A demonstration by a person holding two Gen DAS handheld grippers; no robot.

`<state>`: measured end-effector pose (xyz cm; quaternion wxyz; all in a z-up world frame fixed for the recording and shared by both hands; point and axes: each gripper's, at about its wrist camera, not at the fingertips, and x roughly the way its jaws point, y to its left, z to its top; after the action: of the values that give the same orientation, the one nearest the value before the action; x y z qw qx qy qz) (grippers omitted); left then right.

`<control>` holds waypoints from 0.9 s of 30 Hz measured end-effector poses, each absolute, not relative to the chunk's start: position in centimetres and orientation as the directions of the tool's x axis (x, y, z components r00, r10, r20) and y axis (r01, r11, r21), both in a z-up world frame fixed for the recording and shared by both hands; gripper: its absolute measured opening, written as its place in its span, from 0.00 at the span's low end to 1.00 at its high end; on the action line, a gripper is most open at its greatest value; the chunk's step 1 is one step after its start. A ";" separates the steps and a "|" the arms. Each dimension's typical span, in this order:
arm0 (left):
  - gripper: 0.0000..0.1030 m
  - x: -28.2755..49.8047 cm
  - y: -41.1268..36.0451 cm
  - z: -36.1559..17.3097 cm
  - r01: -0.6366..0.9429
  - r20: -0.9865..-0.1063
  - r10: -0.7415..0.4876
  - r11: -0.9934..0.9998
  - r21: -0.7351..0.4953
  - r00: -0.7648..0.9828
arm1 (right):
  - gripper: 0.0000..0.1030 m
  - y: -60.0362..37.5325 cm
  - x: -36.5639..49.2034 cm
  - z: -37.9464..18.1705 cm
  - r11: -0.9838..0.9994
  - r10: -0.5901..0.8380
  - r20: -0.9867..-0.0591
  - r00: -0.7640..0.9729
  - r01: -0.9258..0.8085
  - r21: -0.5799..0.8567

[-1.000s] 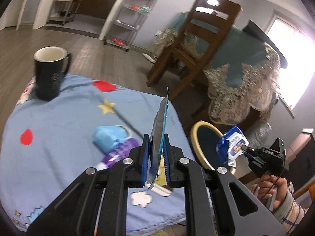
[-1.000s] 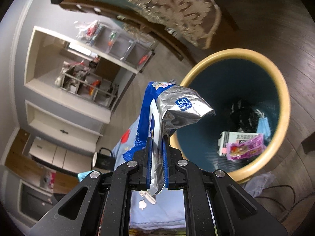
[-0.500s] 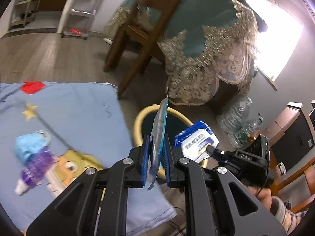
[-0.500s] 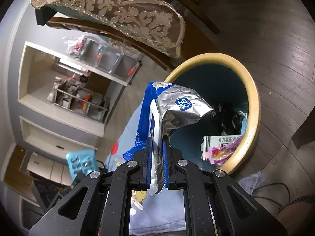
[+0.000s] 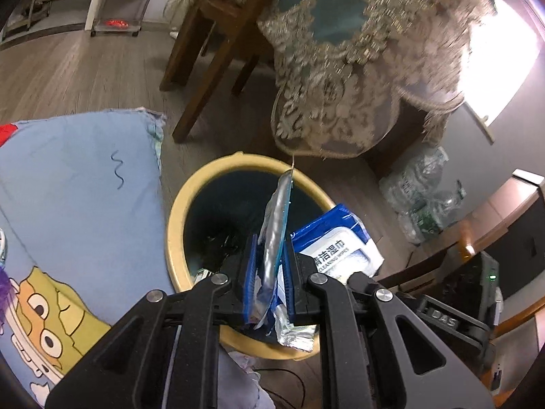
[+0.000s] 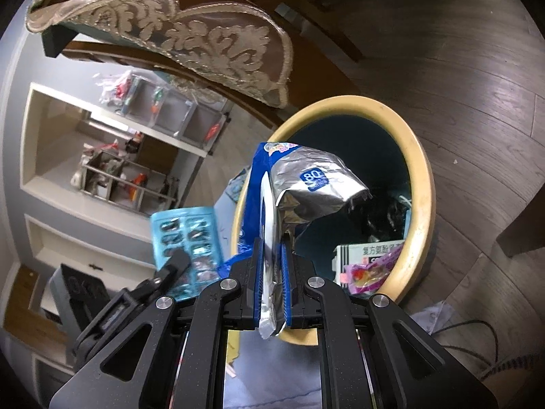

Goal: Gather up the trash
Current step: 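Carry the foil packet and wipes pack over the bin and open both grippers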

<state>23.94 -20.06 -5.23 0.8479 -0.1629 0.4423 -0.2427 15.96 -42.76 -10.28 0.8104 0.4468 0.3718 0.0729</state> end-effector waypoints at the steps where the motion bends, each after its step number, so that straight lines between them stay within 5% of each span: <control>1: 0.12 24.3 -20.3 -5.7 0.259 -0.684 -0.545 0.837 -0.482 0.486 | 0.11 -42.7 16.0 -10.3 0.595 0.449 -0.541 0.711 0.214 0.775; 6: 0.17 24.6 -20.0 -7.1 0.238 -0.703 -0.534 0.843 -0.482 0.470 | 0.14 -42.0 16.7 -10.7 0.628 0.448 -0.568 0.690 0.209 0.749; 12: 0.54 24.0 -18.7 -6.6 0.230 -0.686 -0.529 0.844 -0.484 0.499 | 0.21 -41.8 16.9 -10.9 0.637 0.441 -0.583 0.683 0.220 0.739; 18: 0.57 23.0 -16.9 -5.2 0.236 -0.665 -0.524 0.846 -0.478 0.531 | 0.25 -41.5 16.7 -10.5 0.654 0.432 -0.586 0.686 0.209 0.727; 27: 0.70 20.6 -12.9 -3.7 0.247 -0.679 -0.467 0.882 -0.400 0.566 | 0.48 -39.5 16.4 -8.8 0.756 0.387 -0.611 0.691 0.141 0.639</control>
<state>20.55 -12.90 -3.72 0.8752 -0.1311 0.4187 -0.2040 16.42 -39.53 -8.83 0.8537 0.3417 0.3865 0.0720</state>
